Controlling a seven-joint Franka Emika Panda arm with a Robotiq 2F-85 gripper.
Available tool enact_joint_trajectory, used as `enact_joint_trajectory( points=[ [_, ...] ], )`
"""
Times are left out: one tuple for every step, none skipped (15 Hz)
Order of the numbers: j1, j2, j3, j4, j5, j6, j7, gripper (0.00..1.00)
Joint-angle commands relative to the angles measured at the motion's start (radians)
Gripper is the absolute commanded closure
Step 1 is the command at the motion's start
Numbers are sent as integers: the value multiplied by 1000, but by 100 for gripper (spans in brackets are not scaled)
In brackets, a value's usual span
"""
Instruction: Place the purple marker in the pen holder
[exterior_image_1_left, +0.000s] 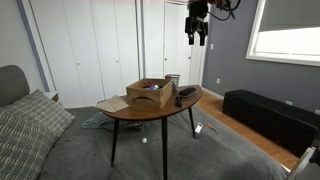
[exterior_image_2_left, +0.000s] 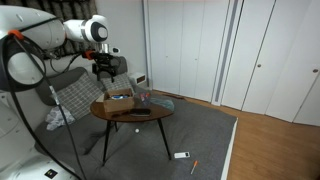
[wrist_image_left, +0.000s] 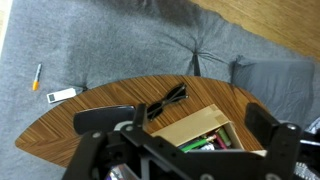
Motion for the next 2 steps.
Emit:
enact_joint_trajectory(
  points=[
    [-4, 2, 4, 2, 0, -3, -1, 0],
    [-4, 2, 4, 2, 0, -3, -1, 0]
  ],
)
